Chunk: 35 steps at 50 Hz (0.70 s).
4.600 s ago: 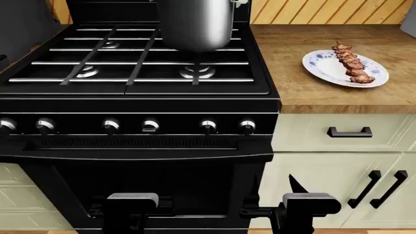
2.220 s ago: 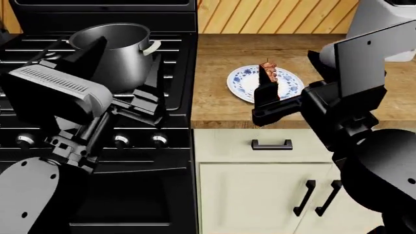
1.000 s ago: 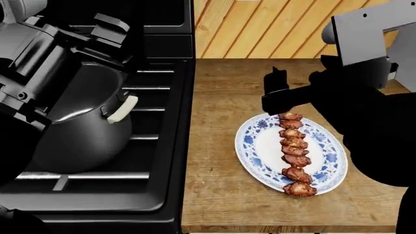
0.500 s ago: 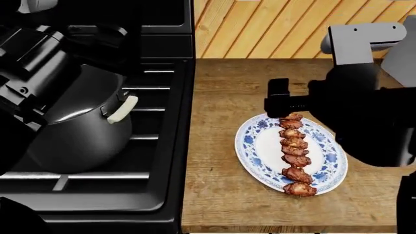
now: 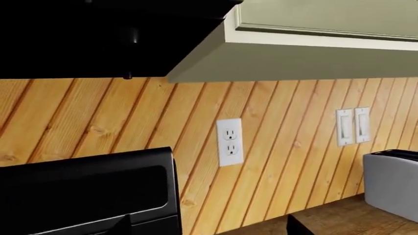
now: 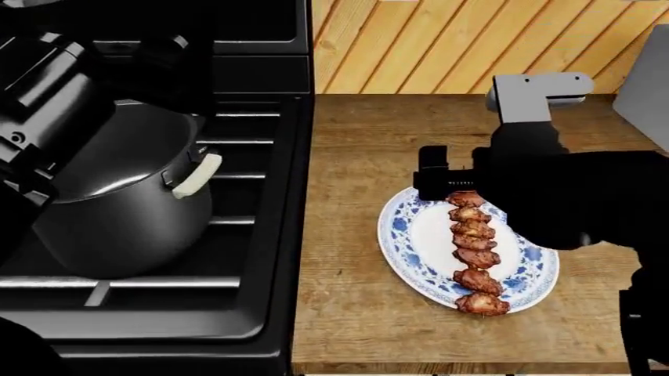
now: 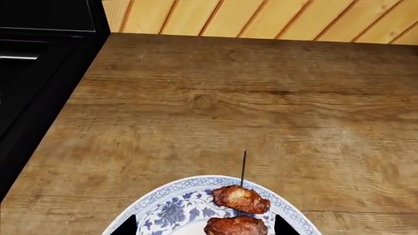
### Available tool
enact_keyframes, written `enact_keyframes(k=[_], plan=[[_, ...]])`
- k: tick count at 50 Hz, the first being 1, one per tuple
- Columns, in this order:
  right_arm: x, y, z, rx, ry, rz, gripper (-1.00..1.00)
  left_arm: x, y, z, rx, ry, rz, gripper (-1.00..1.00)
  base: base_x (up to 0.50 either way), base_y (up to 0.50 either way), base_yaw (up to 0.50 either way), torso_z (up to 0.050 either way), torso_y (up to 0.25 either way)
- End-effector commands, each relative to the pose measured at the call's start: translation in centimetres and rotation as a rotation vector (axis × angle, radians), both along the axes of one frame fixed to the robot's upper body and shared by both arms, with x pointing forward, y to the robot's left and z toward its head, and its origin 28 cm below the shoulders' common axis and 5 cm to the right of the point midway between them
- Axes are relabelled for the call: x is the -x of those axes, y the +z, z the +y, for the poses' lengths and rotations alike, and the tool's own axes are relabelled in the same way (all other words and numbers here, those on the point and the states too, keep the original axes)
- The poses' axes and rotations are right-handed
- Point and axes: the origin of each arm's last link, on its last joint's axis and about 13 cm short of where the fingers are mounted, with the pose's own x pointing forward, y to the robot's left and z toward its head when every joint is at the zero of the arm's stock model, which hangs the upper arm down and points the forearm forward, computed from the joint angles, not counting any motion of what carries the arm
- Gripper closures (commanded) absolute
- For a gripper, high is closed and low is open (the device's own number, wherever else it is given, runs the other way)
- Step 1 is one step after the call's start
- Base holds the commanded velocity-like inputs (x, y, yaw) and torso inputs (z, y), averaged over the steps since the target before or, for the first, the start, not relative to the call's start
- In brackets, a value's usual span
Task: Frozen meat rests on a plate on the counter. Retrieve the meat and place it in a pot on a burner. Then turn the burner on.
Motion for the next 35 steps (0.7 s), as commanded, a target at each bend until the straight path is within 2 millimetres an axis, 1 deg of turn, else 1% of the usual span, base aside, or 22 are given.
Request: enact_keyframes(k=[1,14,35], plan=[[-2.0,-2.0,-0.3,0.007,-0.019,0.026,-1.0,0.1,0.2,0.2,0.002,0.01,-0.006,-1.0,0.0,0.0,0.0,0.0,0.0],[-2.2,-3.3,-0.7,0.034,-0.077,0.042,-1.0,0.1,0.2,0.2,0.007,0.006,-0.005,-1.0,0.0,0.0,0.0,0.0,0.0],[-2.2,-4.4,-0.9,0.041,-0.095,0.087,-1.0,-0.1,0.2,0.5,0.019,0.01,-0.004,-1.0,0.0,0.0,0.0,0.0,0.0]])
